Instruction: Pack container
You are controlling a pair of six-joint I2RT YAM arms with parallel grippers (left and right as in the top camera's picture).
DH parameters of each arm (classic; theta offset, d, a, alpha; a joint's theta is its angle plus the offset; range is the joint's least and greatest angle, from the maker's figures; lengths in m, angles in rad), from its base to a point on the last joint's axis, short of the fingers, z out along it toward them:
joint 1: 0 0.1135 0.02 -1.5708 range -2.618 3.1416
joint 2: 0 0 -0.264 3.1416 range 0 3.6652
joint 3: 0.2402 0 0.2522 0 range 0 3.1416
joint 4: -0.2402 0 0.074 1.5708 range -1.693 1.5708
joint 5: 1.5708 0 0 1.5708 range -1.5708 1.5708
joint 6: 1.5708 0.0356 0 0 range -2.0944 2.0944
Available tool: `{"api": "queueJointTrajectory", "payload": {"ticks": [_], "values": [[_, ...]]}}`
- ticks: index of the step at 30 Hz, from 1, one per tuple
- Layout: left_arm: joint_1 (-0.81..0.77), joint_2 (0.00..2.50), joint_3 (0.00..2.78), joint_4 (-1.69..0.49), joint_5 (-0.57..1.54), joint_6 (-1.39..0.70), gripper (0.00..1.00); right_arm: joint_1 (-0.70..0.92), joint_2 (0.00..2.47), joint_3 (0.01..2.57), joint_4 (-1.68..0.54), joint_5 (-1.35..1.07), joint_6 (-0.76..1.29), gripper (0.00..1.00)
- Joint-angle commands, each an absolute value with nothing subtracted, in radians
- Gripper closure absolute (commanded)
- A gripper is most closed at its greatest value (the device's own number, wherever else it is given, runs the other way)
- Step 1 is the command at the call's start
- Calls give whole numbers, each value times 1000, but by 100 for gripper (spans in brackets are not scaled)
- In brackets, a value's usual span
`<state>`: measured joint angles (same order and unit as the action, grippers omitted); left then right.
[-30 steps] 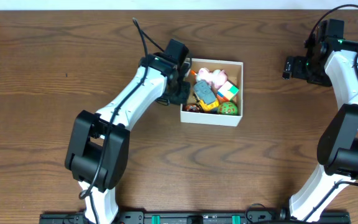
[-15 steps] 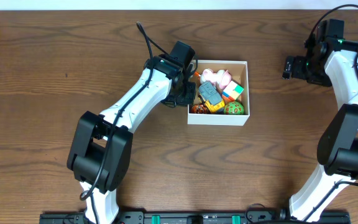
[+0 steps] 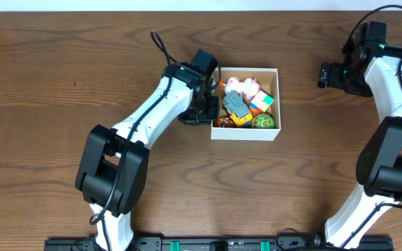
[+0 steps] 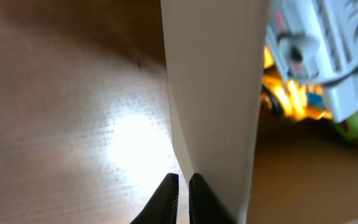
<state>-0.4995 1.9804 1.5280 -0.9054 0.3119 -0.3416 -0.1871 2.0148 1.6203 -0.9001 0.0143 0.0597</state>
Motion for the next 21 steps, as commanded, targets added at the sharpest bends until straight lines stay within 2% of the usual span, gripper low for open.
{"api": "queueJointTrajectory", "payload": {"ticks": [1, 10, 15, 21], "values": [[-504, 1984, 1523, -929, 332, -322, 90, -196, 2014, 1615, -901, 10, 51, 1], [-504, 1984, 1523, -947, 333, -307, 90, -196, 2014, 1615, -901, 11, 51, 1], [-504, 1984, 1523, -941, 434, -224, 90, -196, 2014, 1615, -901, 10, 51, 1], [-504, 1984, 1523, -928, 434, -221, 90, -196, 2014, 1615, -901, 11, 51, 1]]}}
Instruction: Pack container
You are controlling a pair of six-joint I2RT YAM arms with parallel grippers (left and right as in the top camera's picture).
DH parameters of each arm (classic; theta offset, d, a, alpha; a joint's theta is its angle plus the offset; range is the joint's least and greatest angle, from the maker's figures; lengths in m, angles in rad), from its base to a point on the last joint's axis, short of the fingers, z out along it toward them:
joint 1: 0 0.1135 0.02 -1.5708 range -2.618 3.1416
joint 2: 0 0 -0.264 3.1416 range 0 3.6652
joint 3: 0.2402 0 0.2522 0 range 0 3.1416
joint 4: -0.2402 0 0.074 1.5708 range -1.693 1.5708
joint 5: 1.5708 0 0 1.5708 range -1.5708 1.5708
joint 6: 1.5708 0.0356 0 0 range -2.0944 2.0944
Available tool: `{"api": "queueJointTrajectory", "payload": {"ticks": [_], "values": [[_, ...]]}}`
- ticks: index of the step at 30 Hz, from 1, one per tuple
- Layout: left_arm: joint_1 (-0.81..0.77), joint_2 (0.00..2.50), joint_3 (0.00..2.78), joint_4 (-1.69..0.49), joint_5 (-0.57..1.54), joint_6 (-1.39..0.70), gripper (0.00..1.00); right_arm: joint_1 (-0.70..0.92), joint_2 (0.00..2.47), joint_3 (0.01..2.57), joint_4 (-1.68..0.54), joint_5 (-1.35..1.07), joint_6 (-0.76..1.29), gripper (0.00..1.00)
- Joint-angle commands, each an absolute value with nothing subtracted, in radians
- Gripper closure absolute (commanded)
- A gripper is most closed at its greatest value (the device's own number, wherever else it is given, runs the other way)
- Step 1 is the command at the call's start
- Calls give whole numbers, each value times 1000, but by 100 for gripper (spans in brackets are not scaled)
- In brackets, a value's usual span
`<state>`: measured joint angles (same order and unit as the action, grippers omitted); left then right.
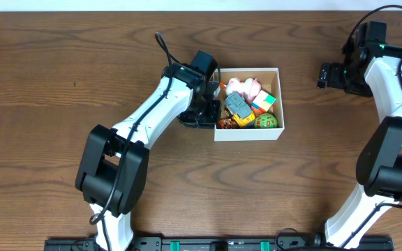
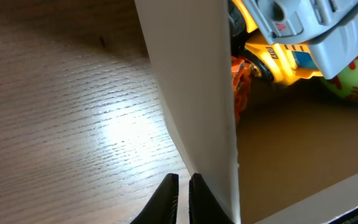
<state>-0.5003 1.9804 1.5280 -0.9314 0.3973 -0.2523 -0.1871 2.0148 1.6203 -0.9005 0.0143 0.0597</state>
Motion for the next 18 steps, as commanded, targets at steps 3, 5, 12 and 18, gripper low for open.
{"api": "queueJointTrajectory", "payload": {"ticks": [3, 5, 12, 18], "values": [[-504, 1984, 1523, -929, 435, -213, 90, -196, 2014, 1615, -901, 11, 51, 1], [-504, 1984, 1523, -929, 435, -196, 90, -196, 2014, 1615, -901, 10, 51, 1], [-503, 1984, 1523, -915, 406, -196, 89, -196, 2014, 1615, -901, 11, 51, 1], [-503, 1984, 1523, -915, 399, -195, 89, -196, 2014, 1615, -901, 11, 51, 1]]}}
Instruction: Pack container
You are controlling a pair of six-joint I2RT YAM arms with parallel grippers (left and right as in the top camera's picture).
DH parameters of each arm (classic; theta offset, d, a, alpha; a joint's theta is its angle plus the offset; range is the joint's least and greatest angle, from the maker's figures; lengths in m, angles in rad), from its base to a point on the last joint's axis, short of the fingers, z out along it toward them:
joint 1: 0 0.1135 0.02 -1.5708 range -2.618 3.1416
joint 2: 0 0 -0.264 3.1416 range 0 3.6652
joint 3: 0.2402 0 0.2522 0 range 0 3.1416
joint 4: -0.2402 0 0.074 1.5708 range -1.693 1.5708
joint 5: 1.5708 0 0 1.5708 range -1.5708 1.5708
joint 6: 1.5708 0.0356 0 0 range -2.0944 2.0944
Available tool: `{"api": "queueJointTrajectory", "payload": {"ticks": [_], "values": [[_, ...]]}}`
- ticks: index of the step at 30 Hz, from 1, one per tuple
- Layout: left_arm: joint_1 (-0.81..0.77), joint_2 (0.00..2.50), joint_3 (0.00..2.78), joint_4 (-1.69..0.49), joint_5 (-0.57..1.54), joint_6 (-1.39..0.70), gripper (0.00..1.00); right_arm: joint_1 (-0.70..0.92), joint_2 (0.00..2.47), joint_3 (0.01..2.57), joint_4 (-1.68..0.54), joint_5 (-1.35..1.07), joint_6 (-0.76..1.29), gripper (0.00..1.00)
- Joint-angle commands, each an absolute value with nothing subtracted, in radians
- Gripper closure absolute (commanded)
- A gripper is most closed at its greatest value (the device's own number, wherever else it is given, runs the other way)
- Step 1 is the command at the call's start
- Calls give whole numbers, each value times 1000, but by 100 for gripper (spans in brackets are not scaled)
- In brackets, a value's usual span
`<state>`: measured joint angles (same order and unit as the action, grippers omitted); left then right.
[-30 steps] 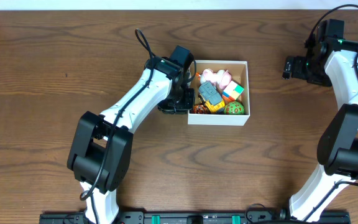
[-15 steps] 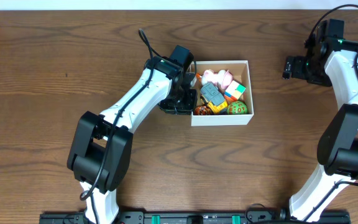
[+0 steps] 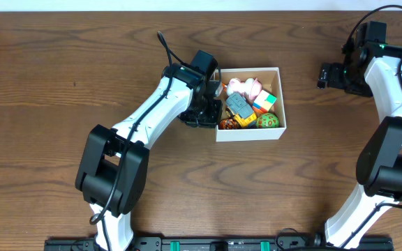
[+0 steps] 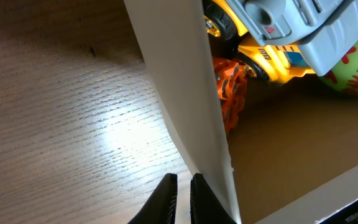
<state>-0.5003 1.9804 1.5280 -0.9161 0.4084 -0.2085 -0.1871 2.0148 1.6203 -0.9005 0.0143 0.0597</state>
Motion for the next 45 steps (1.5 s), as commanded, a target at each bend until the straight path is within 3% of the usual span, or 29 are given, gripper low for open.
{"api": "queueJointTrajectory", "payload": {"ticks": [1, 6, 22, 23, 38, 45], "values": [[-503, 1984, 1523, -914, 388, -195, 88, -196, 2014, 1615, -901, 10, 51, 1], [-492, 1984, 1523, -914, 289, -196, 72, -196, 2014, 1615, -901, 11, 51, 1], [-244, 1838, 1538, -925, 141, -194, 52, -196, 2014, 1615, -901, 11, 51, 1], [-226, 1814, 1538, -927, 140, -191, 1, -196, 2014, 1615, -901, 11, 51, 1], [-34, 1388, 1494, -1039, 142, -144, 2, -196, 2014, 1615, -901, 11, 51, 1], [-46, 1035, 1212, -816, 271, -151, 2, -196, 2014, 1615, -901, 11, 51, 1]]}}
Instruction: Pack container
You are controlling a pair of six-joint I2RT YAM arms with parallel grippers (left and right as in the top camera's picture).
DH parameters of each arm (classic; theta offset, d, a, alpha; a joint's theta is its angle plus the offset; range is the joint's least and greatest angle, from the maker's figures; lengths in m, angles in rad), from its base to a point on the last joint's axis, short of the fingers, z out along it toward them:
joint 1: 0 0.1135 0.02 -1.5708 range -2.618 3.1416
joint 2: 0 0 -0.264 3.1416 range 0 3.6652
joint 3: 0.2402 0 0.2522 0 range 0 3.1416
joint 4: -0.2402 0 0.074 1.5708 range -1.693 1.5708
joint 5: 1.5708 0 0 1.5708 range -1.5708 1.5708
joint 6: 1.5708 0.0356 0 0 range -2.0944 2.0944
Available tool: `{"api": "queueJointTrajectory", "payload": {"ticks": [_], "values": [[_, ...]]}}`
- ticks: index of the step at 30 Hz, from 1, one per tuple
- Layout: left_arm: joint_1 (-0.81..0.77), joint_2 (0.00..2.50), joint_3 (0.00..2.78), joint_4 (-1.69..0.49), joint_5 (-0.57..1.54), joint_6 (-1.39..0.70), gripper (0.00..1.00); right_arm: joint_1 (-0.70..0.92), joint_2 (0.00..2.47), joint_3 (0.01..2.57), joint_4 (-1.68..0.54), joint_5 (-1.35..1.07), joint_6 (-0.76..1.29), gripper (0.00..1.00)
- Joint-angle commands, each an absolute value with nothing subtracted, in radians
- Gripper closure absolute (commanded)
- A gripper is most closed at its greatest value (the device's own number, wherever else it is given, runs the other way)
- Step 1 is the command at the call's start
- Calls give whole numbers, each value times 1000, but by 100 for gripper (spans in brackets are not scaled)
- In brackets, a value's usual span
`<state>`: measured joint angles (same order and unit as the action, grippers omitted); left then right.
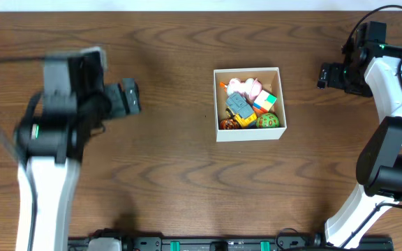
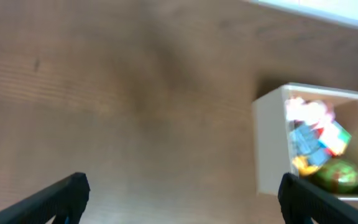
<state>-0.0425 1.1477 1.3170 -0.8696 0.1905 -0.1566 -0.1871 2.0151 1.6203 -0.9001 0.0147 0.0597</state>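
The white cardboard box (image 1: 218,104) stands at mid-table, holding a pink toy (image 1: 241,86), a grey robot (image 1: 237,104), a coloured cube (image 1: 262,102), a yellow vehicle (image 1: 239,120) and a green ball (image 1: 266,121). My left gripper (image 1: 128,97) is far to the left of the box, blurred with motion. In the left wrist view the left gripper (image 2: 182,190) is open wide with only bare table between its fingers (image 2: 70,190), and the box (image 2: 269,143) lies off to the right. My right gripper (image 1: 325,74) hangs at the far right, apart from the box.
The brown wooden table (image 1: 152,188) runs all round the box. A black rail (image 1: 222,244) lies along the front edge. The right arm (image 1: 389,77) rises along the right side.
My left gripper was shut and pressed against the box's left wall. Now it is open and well off to the left, clear of the box. The box and the right arm have not moved.
My left gripper, shut, stood against the left wall of the box. Over the two following moments the box lay slightly further right each time, with the gripper still at its wall. Now the gripper is open and far from the box.
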Motion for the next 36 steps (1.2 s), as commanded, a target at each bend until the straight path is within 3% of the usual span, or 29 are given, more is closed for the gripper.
{"api": "queueJointTrajectory", "payload": {"ticks": [1, 7, 11, 20, 28, 36], "values": [[-46, 980, 1158, -768, 281, -172, 2, -196, 2014, 1615, -901, 10, 51, 1], [-46, 738, 879, -594, 280, -335, 2, -196, 2014, 1615, -901, 10, 51, 1], [-46, 704, 817, -611, 280, -425, 2, -196, 2014, 1615, -901, 10, 51, 1], [-46, 718, 814, -728, 279, -420, 2, -196, 2014, 1615, -901, 11, 51, 1], [-47, 730, 785, -703, 281, 16, 2, -196, 2014, 1615, -901, 11, 51, 1], [-47, 728, 691, -575, 332, 187, 2, -196, 2014, 1615, -901, 10, 51, 1]]}}
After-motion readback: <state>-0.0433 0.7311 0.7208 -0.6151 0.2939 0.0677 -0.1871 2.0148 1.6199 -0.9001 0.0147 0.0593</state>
